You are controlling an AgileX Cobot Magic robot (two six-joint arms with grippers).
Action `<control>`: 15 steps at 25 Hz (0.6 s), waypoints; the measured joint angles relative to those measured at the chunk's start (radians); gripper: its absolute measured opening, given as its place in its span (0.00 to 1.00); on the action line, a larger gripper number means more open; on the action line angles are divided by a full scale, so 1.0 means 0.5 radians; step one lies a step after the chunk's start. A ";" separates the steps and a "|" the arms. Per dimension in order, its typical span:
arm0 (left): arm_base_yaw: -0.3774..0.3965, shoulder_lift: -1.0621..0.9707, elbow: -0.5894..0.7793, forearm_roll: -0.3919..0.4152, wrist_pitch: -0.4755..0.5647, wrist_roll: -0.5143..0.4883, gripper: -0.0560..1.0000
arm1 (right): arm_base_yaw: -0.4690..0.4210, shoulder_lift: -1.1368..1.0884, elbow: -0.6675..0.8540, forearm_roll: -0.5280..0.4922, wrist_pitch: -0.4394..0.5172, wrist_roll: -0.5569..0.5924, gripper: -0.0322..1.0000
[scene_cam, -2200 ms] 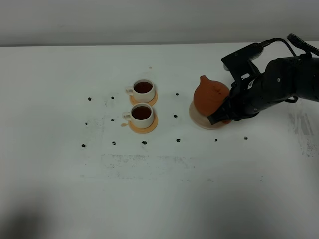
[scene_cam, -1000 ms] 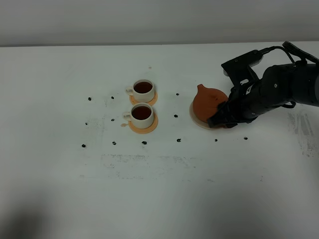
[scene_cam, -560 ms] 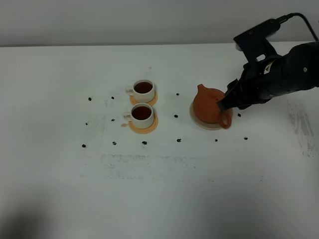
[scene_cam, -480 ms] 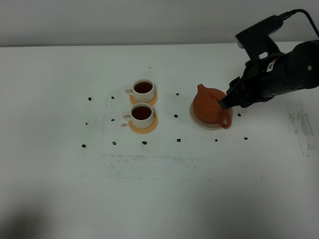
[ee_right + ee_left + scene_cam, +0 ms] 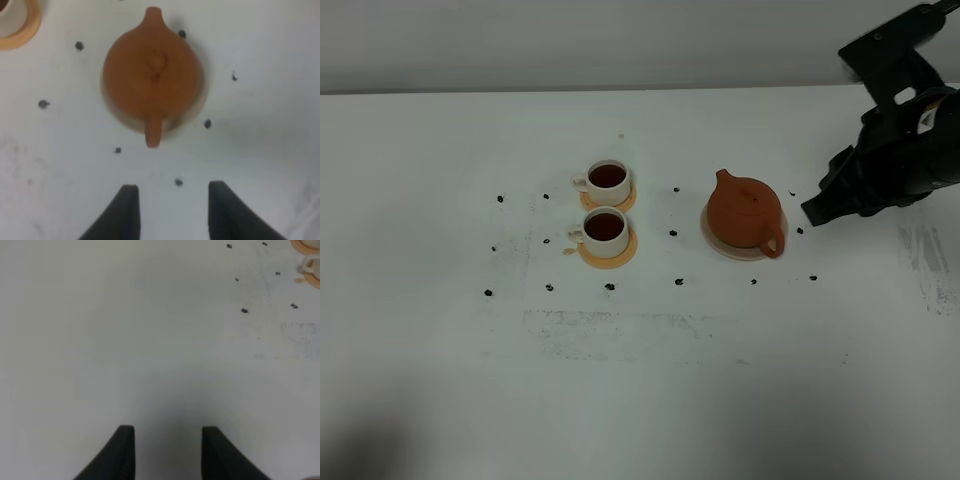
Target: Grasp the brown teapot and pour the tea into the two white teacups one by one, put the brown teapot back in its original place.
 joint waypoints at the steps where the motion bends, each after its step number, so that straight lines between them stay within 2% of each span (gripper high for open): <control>1: 0.000 0.000 0.000 0.000 0.000 0.000 0.38 | 0.000 -0.059 0.000 -0.013 0.034 0.015 0.36; 7: 0.000 0.000 0.000 0.000 0.000 0.000 0.38 | 0.000 -0.416 0.000 -0.041 0.378 0.055 0.36; 11: 0.000 0.000 0.000 0.000 0.000 0.000 0.38 | 0.000 -0.688 0.000 -0.117 0.655 0.063 0.36; 15: 0.000 0.000 0.000 0.000 0.000 0.000 0.38 | 0.000 -0.999 0.000 -0.188 0.844 0.066 0.36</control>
